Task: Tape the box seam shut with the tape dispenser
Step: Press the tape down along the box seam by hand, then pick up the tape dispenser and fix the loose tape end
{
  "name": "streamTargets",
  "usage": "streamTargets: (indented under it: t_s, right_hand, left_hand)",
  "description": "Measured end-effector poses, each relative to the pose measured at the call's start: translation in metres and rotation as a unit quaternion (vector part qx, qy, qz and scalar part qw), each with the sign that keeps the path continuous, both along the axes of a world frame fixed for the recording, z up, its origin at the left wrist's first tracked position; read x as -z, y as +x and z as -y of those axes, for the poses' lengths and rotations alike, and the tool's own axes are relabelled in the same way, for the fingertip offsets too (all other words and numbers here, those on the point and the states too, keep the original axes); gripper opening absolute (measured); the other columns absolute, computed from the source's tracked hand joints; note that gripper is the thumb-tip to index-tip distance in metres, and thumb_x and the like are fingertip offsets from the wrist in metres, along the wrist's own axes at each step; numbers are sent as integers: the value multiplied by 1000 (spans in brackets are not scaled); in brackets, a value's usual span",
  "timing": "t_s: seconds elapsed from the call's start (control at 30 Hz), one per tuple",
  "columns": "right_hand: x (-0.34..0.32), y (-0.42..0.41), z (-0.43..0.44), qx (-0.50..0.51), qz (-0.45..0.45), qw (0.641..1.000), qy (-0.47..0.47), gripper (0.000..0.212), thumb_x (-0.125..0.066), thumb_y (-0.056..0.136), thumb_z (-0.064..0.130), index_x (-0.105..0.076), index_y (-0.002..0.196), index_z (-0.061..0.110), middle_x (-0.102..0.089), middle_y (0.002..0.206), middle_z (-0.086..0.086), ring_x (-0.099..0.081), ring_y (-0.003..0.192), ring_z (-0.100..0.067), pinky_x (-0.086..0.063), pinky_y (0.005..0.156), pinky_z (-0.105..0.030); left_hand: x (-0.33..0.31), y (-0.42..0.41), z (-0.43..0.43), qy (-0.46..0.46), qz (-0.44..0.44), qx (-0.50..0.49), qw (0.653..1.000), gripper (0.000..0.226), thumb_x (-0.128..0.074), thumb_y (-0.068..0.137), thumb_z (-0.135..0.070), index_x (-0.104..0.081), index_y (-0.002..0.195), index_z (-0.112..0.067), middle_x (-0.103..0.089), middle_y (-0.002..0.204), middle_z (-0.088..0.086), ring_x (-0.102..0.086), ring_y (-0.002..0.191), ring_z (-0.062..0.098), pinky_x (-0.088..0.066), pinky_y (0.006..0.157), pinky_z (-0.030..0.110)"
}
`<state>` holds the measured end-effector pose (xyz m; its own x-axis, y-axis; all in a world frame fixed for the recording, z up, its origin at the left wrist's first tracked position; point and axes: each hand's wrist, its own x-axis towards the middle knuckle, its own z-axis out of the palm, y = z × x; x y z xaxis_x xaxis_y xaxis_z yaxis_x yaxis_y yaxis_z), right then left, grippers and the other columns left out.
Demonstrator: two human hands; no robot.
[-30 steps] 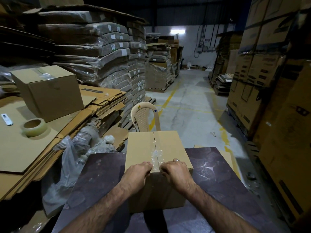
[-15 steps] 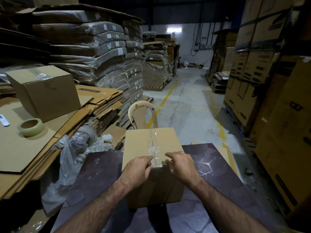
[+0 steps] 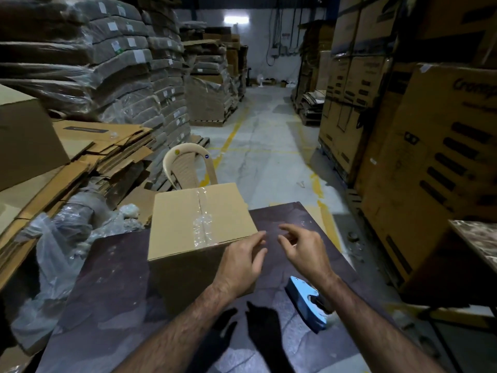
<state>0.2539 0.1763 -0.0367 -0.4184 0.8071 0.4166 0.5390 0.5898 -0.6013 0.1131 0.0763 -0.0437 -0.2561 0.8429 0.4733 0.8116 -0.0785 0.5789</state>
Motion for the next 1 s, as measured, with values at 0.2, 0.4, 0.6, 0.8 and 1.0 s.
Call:
streamTargets:
  t_s: [0.2, 0.4, 0.6, 0.8, 1.0]
  right_hand:
    - [59, 77, -19, 118, 67, 985, -110, 27, -67, 82, 29, -71, 106, 21, -75, 101, 3, -68, 97, -18, -54, 80, -32]
    - [113, 120, -21, 196, 143, 940, -240, 23, -60, 84, 26, -71, 100, 14, -74, 101, -6, -64, 104, -28, -50, 81, -34]
    - [150, 119, -20, 256, 148, 865, -406, 46, -61, 86, 38, -62, 113, 2, -65, 119, -17, -59, 114, -31, -48, 86, -33]
    - [208, 116, -39, 238, 47, 836, -491, 41, -64, 65, 41, -72, 81, 4, -73, 86, -15, -70, 82, -32, -60, 68, -44]
    - [225, 112, -53, 259, 41, 845, -465, 34, -64, 66, 26, -71, 82, -4, -72, 86, -21, -71, 76, -35, -60, 64, -45]
  left_hand:
    - [56, 60, -40, -141, 61, 40, 987, 44, -62, 87, -21, -58, 130, -17, -70, 115, 1, -65, 106, 12, -49, 95, 25]
    - [117, 106, -69, -339, 158, -29, 927, 49, -65, 85, -30, -56, 130, -14, -67, 122, 7, -62, 110, 22, -47, 94, 26]
    - [155, 125, -78, -413, 230, -86, 877, 39, -64, 84, -28, -60, 121, -14, -67, 122, 5, -63, 109, 20, -47, 89, 24]
    - [162, 130, -85, -400, 314, -111, 853, 30, -65, 86, -18, -64, 115, -10, -70, 113, 5, -65, 94, 15, -44, 75, 18]
    - [174, 122, -86, -390, 381, -133, 828, 13, -64, 80, -23, -63, 85, -11, -72, 84, 14, -56, 61, 18, -42, 55, 23]
